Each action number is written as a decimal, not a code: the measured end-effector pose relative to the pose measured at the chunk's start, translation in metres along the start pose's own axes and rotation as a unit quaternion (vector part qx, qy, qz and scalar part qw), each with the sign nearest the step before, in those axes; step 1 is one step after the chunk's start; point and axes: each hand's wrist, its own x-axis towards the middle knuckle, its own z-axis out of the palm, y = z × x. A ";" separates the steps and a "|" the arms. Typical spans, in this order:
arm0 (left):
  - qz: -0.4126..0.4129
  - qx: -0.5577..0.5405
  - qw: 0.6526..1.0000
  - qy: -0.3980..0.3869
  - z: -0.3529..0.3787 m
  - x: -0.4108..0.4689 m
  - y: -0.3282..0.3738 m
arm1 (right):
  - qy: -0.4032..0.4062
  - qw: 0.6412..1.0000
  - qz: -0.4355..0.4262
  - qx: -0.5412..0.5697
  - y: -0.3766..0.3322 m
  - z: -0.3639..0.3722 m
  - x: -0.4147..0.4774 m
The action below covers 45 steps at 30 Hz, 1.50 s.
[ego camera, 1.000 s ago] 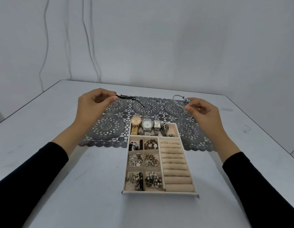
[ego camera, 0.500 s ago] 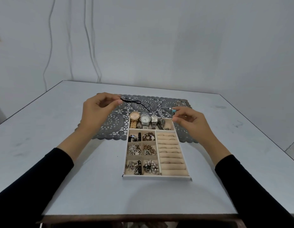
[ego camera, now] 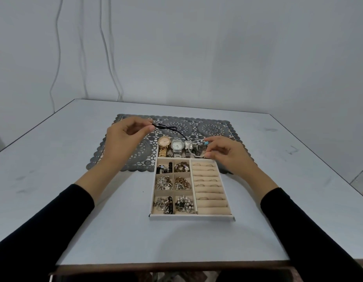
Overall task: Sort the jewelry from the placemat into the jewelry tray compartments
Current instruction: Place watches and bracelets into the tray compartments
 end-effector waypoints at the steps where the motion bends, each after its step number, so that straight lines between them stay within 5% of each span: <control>1: 0.000 0.001 1.000 0.001 0.000 0.000 0.000 | -0.001 1.000 -0.001 -0.008 0.001 -0.001 0.000; 22: -0.001 0.020 1.000 -0.010 0.006 0.000 -0.004 | -0.067 0.994 0.038 -0.078 0.004 -0.011 0.009; 31: -0.007 -0.005 1.000 -0.009 0.005 0.000 -0.003 | -0.062 0.997 0.039 -0.016 0.005 -0.011 0.007; 39: -0.011 -0.016 1.000 -0.004 0.006 0.000 -0.001 | 0.066 0.995 0.060 0.041 0.006 -0.015 0.004; 45: -0.006 -0.012 1.000 -0.018 0.013 0.000 -0.003 | 0.109 0.981 0.078 -0.138 0.024 -0.019 0.005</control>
